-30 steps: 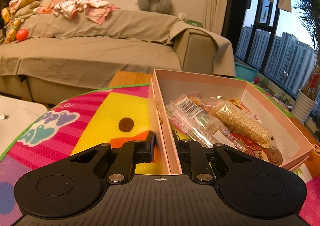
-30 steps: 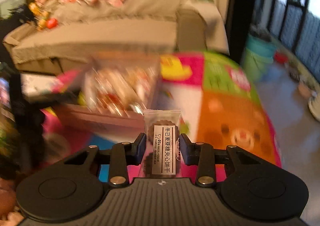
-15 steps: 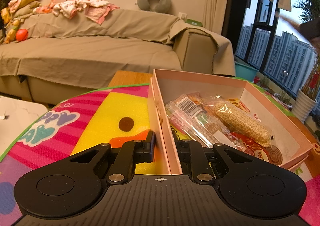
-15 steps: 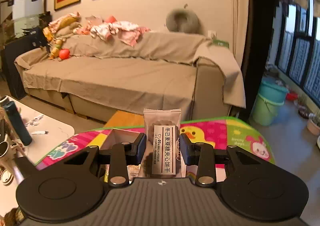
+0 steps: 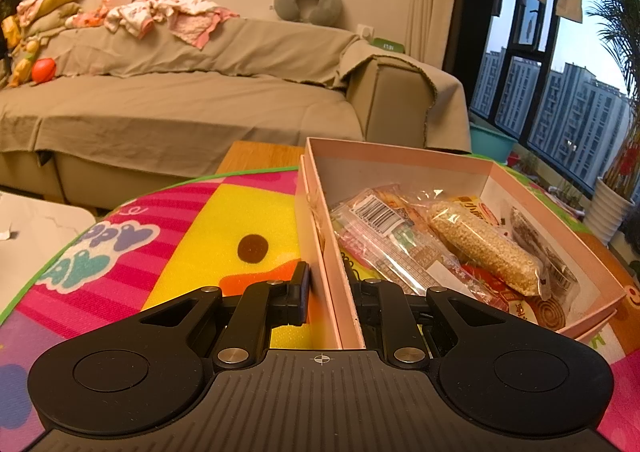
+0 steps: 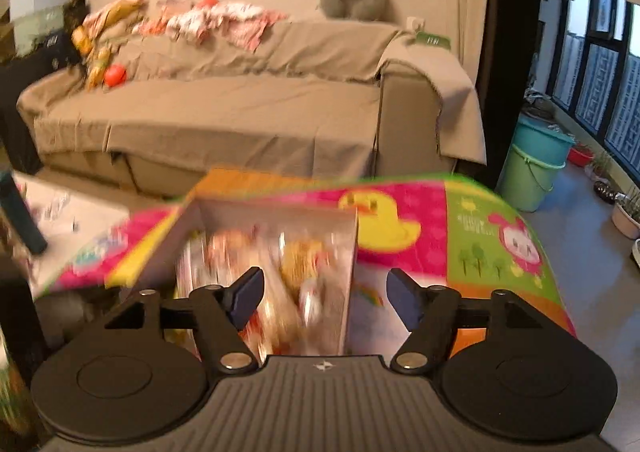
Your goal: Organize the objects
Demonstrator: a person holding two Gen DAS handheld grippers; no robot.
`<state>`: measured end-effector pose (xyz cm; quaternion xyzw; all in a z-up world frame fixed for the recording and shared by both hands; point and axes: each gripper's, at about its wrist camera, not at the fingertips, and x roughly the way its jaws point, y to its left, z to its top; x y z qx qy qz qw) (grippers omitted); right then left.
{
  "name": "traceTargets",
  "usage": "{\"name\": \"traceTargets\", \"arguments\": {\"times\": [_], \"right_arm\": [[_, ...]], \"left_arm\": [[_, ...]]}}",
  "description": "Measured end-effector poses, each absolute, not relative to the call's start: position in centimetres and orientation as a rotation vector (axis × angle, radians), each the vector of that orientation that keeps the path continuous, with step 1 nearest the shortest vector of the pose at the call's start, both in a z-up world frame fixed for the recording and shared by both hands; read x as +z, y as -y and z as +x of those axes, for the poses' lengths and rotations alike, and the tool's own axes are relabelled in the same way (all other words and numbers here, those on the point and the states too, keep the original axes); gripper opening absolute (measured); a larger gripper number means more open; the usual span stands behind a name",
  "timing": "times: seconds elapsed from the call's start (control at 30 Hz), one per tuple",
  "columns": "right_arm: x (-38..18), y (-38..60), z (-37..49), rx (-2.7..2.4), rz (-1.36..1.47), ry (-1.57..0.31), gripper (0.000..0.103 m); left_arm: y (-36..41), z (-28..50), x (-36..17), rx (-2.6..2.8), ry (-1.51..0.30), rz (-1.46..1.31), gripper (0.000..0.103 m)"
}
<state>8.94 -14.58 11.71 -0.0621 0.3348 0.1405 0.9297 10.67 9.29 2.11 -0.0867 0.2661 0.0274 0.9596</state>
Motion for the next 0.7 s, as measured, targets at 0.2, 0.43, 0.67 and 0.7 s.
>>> {"name": "traceTargets", "arguments": {"times": [0.2,0.43,0.67,0.7], "right_arm": [[6.1,15.0,5.5,0.361,-0.151,-0.797,0.065],[3.4,16.4,7.1,0.395,-0.111,-0.766,0.055],[2.8,18.3,11.9,0.326,-0.153,-0.695,0.054],[2.7,18.8,13.1,0.305,-0.143,-0.69,0.054]], "left_arm": [[-9.3,10.7,2.0,0.057,-0.546,-0.182,0.018],[-7.4,13.0,2.8,0.064,-0.61,-0.049,0.015],[-5.4,22.3,2.0,-0.033,-0.578,-0.084,0.017],[-5.3,23.3,1.7,-0.043,-0.558,-0.096,0.017]]}}
